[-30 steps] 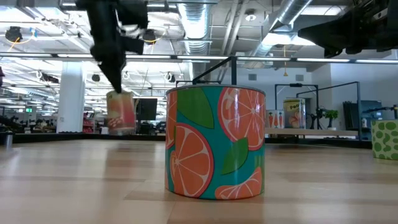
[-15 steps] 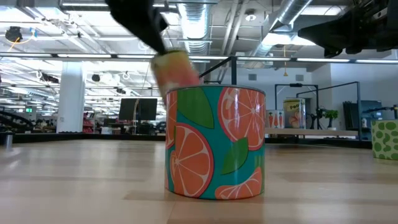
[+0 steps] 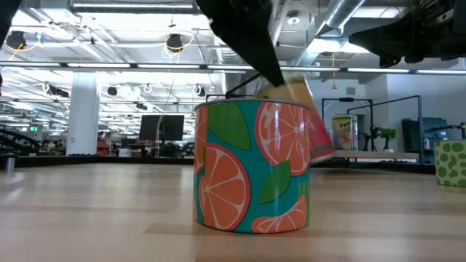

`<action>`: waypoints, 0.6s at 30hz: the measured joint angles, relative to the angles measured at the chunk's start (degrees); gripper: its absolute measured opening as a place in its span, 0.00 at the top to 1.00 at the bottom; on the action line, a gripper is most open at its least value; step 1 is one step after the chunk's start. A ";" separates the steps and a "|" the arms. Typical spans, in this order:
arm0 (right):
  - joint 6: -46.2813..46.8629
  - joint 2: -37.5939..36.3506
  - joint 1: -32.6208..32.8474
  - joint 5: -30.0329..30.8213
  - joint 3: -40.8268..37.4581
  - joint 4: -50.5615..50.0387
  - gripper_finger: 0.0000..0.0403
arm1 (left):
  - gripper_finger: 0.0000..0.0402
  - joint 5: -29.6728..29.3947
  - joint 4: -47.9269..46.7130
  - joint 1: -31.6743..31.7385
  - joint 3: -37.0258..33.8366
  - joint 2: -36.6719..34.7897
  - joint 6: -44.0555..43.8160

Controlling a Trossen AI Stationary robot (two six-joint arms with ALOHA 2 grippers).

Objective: Pick and place cans onto a shelf
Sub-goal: Put the canned corn on the shelf

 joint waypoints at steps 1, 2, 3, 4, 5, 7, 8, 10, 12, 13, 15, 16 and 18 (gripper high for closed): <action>0.00 0.00 0.00 0.00 0.02 0.00 0.98 | 1.00 -0.24 -0.91 0.20 1.32 1.17 0.24; 0.00 0.00 0.00 0.00 0.02 -0.03 0.98 | 1.00 -0.38 -1.49 0.34 2.43 2.16 0.49; -0.01 0.00 0.00 0.00 0.02 -0.04 0.98 | 1.00 -0.48 -2.03 0.56 3.20 2.97 0.71; -0.01 0.00 0.00 -0.02 0.02 -0.05 0.98 | 1.00 -0.55 -2.20 0.74 3.82 3.59 0.98; 0.00 0.00 0.00 -0.02 0.02 -0.16 0.98 | 1.00 -0.52 -2.12 0.95 4.22 3.88 1.16; -0.02 0.00 0.00 -0.02 0.02 -0.17 0.98 | 1.00 -0.26 -2.17 1.19 4.29 3.91 1.14; 0.00 0.00 0.00 -0.02 0.02 -0.13 0.98 | 1.00 -0.17 -1.97 1.25 4.31 3.91 1.07; -0.02 0.00 0.00 -0.02 0.02 -0.15 0.98 | 1.00 -0.22 -1.78 1.35 4.31 3.86 0.83; -0.02 0.00 0.00 -0.02 0.02 -0.07 0.98 | 0.99 -0.05 -1.63 1.35 4.31 3.50 0.88; -0.02 0.00 0.00 -0.02 0.02 -0.07 0.98 | 0.98 -0.01 -1.30 1.35 4.31 3.37 1.05; 0.00 0.00 0.00 -0.02 0.02 -0.05 0.98 | 0.95 0.23 -1.19 1.30 4.36 3.32 1.11; 0.00 0.00 0.00 -0.02 0.02 -0.07 0.98 | 0.94 0.45 -1.27 1.28 4.35 3.32 1.16; 0.00 0.00 0.00 -0.02 0.02 -0.07 0.98 | 0.90 1.41 -1.26 1.27 4.33 3.30 2.38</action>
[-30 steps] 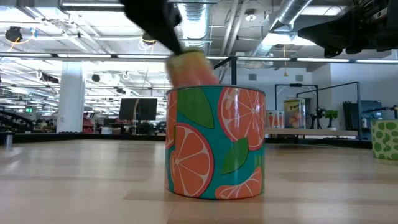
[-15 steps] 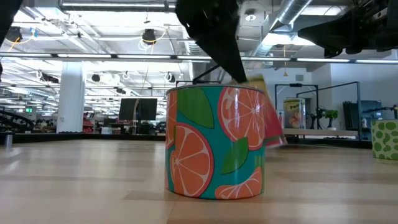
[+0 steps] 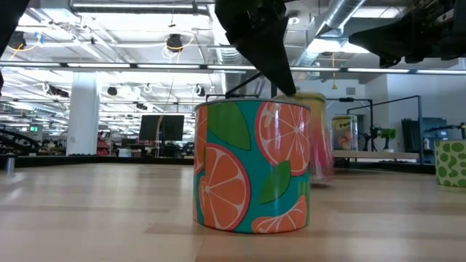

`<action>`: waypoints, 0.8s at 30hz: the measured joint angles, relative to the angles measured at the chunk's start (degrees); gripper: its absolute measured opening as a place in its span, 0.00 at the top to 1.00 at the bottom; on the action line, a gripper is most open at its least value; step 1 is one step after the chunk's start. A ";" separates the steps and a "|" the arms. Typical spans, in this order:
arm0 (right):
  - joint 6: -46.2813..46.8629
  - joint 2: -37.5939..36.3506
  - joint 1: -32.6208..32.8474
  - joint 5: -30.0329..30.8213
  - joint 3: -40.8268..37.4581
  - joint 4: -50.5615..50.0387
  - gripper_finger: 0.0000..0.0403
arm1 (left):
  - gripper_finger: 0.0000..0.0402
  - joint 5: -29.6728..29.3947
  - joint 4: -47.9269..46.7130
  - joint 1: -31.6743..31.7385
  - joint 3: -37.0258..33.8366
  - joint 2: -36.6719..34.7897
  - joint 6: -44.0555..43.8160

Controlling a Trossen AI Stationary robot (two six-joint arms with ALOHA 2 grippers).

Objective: Pick and place cans onto a shelf
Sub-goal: Put the canned corn on the shelf

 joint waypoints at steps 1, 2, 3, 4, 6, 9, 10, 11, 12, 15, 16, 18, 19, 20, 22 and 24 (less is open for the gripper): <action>0.00 0.00 0.00 0.00 0.00 0.00 0.98 | 0.89 0.01 -0.03 -0.08 0.00 -0.18 0.67; 0.00 0.00 0.00 0.00 0.00 0.00 0.98 | 0.87 -0.01 -0.12 -0.14 0.00 -0.47 1.27; 0.00 0.00 0.00 0.00 0.00 0.02 0.98 | 0.86 -0.01 0.03 -0.14 0.00 -0.93 1.71; 0.00 0.00 0.00 0.00 0.00 0.00 0.98 | 0.85 -0.01 0.10 -0.14 0.00 -1.57 1.88; 0.02 0.00 0.00 0.00 0.00 0.02 0.98 | 0.84 -0.03 0.26 -0.14 0.00 -3.03 1.70; 0.02 0.00 0.00 0.00 0.00 0.03 0.98 | 0.85 -0.17 -0.55 -0.72 0.00 -4.80 0.82; 0.02 0.00 0.00 0.00 0.00 0.03 0.98 | 0.87 -0.22 -0.63 -1.15 0.00 -5.23 0.78; 0.03 0.00 0.00 0.00 0.00 0.02 0.98 | 0.88 -0.17 -0.61 -1.69 0.00 -5.72 0.79; 0.04 0.00 0.00 0.00 0.04 0.03 0.98 | 0.90 -0.08 -0.69 -2.27 0.00 -6.25 0.79; 0.04 0.02 0.00 0.15 0.90 -0.13 0.98 | 0.96 0.01 -1.31 -3.62 -0.29 -7.60 0.33; 0.04 0.02 0.00 0.13 1.37 -0.27 0.98 | 0.98 0.05 -0.41 -3.99 -1.40 -8.35 -0.02; 0.07 0.02 0.08 0.11 2.34 -1.17 0.98 | 0.99 0.25 2.76 -4.59 -5.61 -10.24 -0.97; 0.14 0.02 0.24 0.11 2.82 -2.12 0.98 | 0.99 0.58 5.39 -4.86 -8.24 -11.43 -1.65; 0.20 0.02 0.45 0.11 3.24 -3.00 0.98 | 0.99 0.88 8.04 -5.16 -11.24 -12.93 -2.54; 0.22 0.17 0.98 0.11 4.07 -4.38 0.98 | 0.99 1.39 14.26 -5.76 -18.03 -16.09 -4.46; 0.44 0.47 1.43 0.24 4.98 -5.64 0.98 | 1.00 2.97 22.86 -6.27 -25.60 -19.58 -5.85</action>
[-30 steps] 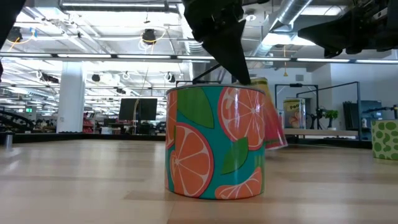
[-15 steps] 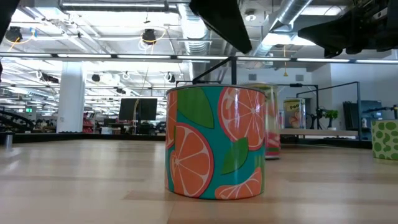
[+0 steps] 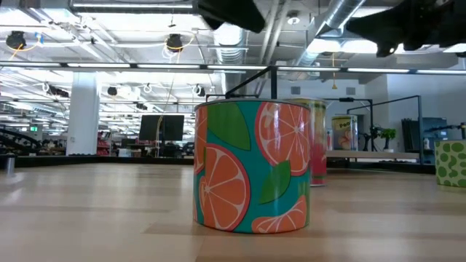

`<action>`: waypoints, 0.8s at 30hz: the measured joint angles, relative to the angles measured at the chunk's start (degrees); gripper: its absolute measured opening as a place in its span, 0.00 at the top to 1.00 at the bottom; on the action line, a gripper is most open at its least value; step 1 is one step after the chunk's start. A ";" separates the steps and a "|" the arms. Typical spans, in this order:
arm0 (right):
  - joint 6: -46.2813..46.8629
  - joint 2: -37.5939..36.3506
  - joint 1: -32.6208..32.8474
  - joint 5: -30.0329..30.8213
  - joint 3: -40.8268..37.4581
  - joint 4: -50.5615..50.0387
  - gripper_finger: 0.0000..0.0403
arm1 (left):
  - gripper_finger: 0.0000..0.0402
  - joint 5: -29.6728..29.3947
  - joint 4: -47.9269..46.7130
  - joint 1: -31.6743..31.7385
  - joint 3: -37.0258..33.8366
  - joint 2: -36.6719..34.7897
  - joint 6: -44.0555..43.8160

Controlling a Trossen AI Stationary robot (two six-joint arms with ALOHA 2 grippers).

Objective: Pick and place cans onto a shelf
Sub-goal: Put the canned corn on the shelf

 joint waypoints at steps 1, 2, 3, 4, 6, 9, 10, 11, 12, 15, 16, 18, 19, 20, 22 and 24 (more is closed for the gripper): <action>0.14 0.31 0.20 0.04 0.53 -0.45 0.98 | 1.00 1.06 3.80 -0.17 -3.62 -1.69 -0.59; 0.29 0.84 0.28 0.07 1.40 -1.06 0.98 | 1.00 1.91 8.61 -0.39 -7.37 -3.43 -1.18; 0.49 1.24 0.28 0.04 2.14 -1.89 0.98 | 1.00 2.94 13.28 -0.54 -10.92 -5.18 -1.65; 0.96 1.82 0.20 0.14 2.98 -2.99 0.98 | 1.00 3.50 17.53 -0.58 -14.52 -7.11 -2.06; 1.92 3.67 0.10 0.20 5.49 -5.44 0.98 | 1.00 3.58 26.34 -0.54 -21.41 -10.69 -2.78; 4.28 7.09 0.08 0.23 10.08 -11.93 0.98 | 1.00 3.69 36.70 0.17 -30.97 -15.59 -3.63; 5.29 8.55 0.07 0.24 11.82 -14.35 0.98 | 1.00 3.70 39.79 0.58 -33.67 -16.88 -3.92; 6.12 9.98 -0.02 0.25 13.56 -16.73 0.98 | 1.00 3.74 43.04 1.19 -36.48 -18.18 -4.11; 7.13 11.52 -0.12 0.24 15.33 -19.04 0.98 | 1.00 3.71 46.14 1.69 -39.08 -19.44 -4.20; 11.49 16.00 -0.16 -0.28 20.91 -27.23 0.96 | 1.00 3.26 54.47 3.75 -45.96 -22.17 -4.31; 13.39 17.42 -0.16 -0.47 22.76 -30.00 0.95 | 1.00 2.99 56.74 4.44 -48.05 -22.85 -4.30; 17.18 20.39 -0.18 -1.19 26.61 -35.66 0.93 | 1.00 2.94 61.93 6.09 -51.44 -23.32 -4.56; 18.76 21.82 -0.18 -2.35 28.47 -38.62 0.91 | 1.00 2.92 64.18 6.90 -52.79 -23.30 -4.66; 20.17 23.24 -0.14 -3.43 30.18 -41.38 0.89 | 1.00 2.92 66.05 7.66 -53.98 -23.31 -4.70; 22.56 26.52 -0.13 -6.18 33.85 -44.99 0.85 | 1.00 2.84 68.26 9.00 -55.63 -23.30 -4.72; 23.88 29.45 0.27 -8.03 37.06 -48.65 0.81 | 1.00 2.83 68.47 10.30 -55.86 -23.30 -4.64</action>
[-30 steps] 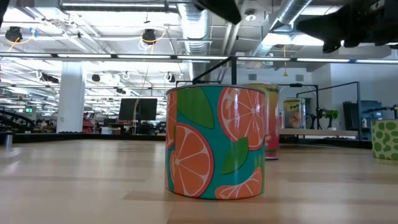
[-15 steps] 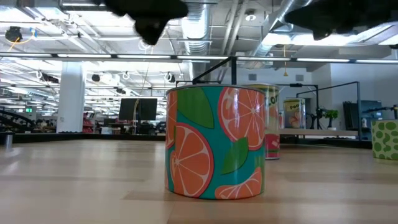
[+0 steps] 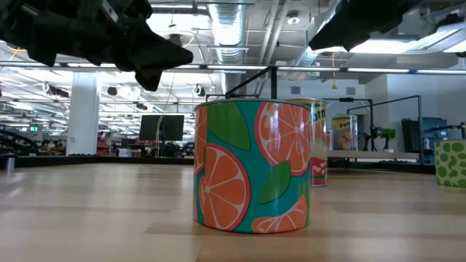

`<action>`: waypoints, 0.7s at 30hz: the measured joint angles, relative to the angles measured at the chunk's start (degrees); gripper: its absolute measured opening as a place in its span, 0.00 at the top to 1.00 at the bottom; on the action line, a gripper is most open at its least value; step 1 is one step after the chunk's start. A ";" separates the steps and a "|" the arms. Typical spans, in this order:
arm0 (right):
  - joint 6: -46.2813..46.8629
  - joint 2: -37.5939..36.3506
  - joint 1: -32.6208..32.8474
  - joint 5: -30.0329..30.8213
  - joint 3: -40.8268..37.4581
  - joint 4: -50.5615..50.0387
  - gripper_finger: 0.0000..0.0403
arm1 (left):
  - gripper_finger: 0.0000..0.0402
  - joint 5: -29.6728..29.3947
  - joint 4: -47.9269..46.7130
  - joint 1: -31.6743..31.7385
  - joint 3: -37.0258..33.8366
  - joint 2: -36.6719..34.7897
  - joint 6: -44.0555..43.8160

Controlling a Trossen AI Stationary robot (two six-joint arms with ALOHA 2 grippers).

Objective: Pick and place cans onto a shelf
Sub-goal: Put the canned corn on the shelf

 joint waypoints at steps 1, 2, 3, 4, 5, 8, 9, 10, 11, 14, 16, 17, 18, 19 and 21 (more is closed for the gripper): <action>0.27 1.54 0.13 -0.61 1.49 -1.42 0.79 | 1.00 -0.01 -0.05 0.47 0.00 0.01 0.30; 0.41 3.00 0.37 -0.96 2.96 -3.13 0.77 | 1.00 0.00 0.00 0.90 -0.02 0.02 0.76; 0.45 4.58 0.47 -1.22 4.49 -4.88 0.74 | 1.00 0.02 0.08 1.30 -0.02 0.02 1.47; 0.43 6.01 0.61 -1.28 6.02 -6.83 0.72 | 1.00 0.02 0.05 1.62 -0.02 0.02 1.93; 0.43 7.19 0.64 -1.31 7.50 -9.15 0.71 | 1.00 0.02 -0.04 1.95 -0.02 0.04 2.32; 1.60 10.56 0.30 -0.72 11.68 -16.15 0.67 | 1.00 0.01 -0.02 2.47 -0.02 0.07 2.58; 2.42 11.54 0.04 -0.56 12.77 -17.99 0.66 | 1.00 0.01 -0.07 2.48 -0.02 0.07 2.48; 2.79 12.59 -0.23 -0.61 13.73 -19.19 0.66 | 1.00 0.12 -0.24 2.48 -0.02 0.07 2.31; 2.90 13.43 -0.38 -0.75 14.46 -20.54 0.66 | 1.00 0.26 -0.49 2.48 -0.02 0.07 2.30; 2.94 15.80 -0.82 -1.03 16.02 -22.96 0.67 | 1.00 0.57 -0.73 2.46 -0.02 0.09 2.25; 2.96 17.32 -1.44 -1.34 16.60 -24.47 0.69 | 1.00 0.55 -1.21 2.46 -0.02 0.09 2.25; 2.94 17.76 -1.64 -1.49 16.69 -25.20 0.70 | 1.00 0.55 -1.50 2.46 -0.02 0.09 2.23; 2.94 18.20 -1.77 -1.47 16.87 -25.60 0.71 | 1.00 0.55 -1.67 2.46 -0.02 0.11 2.23; 2.91 18.66 -2.09 -1.45 17.08 -25.52 0.72 | 1.00 0.55 -1.68 2.46 -0.02 0.11 2.21; 2.79 18.99 -2.53 -1.40 17.13 -26.19 0.75 | 1.00 0.55 -1.68 2.46 -0.02 0.11 2.19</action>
